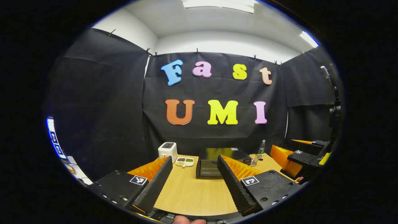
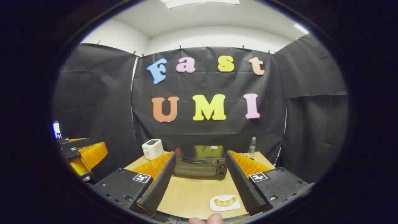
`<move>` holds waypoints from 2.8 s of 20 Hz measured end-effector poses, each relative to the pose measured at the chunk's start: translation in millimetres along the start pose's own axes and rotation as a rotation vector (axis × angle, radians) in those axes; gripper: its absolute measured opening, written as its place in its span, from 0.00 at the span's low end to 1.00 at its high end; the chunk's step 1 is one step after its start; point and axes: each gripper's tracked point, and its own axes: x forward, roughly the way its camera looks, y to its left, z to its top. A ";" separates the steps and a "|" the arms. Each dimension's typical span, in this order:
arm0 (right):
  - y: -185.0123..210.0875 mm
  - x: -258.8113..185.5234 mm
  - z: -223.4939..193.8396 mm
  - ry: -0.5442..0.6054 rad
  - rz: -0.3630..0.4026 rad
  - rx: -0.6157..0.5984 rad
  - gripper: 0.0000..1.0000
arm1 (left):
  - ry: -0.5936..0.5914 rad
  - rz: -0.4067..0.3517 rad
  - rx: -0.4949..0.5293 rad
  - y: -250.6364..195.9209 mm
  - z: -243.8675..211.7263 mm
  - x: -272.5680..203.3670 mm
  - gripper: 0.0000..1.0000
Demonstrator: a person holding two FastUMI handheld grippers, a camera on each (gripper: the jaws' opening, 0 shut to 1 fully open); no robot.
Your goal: Open the electric oven with the left hand, put the food in, and close the electric oven.
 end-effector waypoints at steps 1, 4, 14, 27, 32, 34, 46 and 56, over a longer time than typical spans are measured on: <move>-1.4 -1.1 0.9 0.001 -0.006 -0.002 0.97 | -0.003 -0.002 0.003 0.0 0.4 -0.2 0.94; -5.3 -0.8 6.0 -0.006 -0.018 -0.002 0.97 | -0.004 -0.003 -0.004 0.1 1.0 -1.4 0.82; 1.0 -9.8 3.8 -0.005 -0.007 -0.007 0.97 | 0.013 0.002 0.000 3.7 -2.6 -18.3 0.82; 5.4 -1.4 5.5 -0.012 -0.001 0.004 0.97 | 0.004 0.017 -0.025 12.2 1.8 -14.4 0.94; 7.5 11.8 11.2 -0.016 0.014 0.000 0.97 | 0.006 0.037 -0.037 15.5 2.9 -6.8 0.94; 7.0 18.8 10.5 -0.014 0.020 -0.001 0.97 | 0.011 0.043 -0.041 15.4 1.6 -2.1 0.94; -91.0 73.2 7.8 0.002 -0.075 0.009 0.98 | 0.063 0.013 -0.065 -47.2 -18.4 81.1 0.94; -227.5 83.6 -32.4 0.084 -0.306 0.069 0.99 | 0.185 -0.156 -0.052 -137.3 -69.3 194.8 0.94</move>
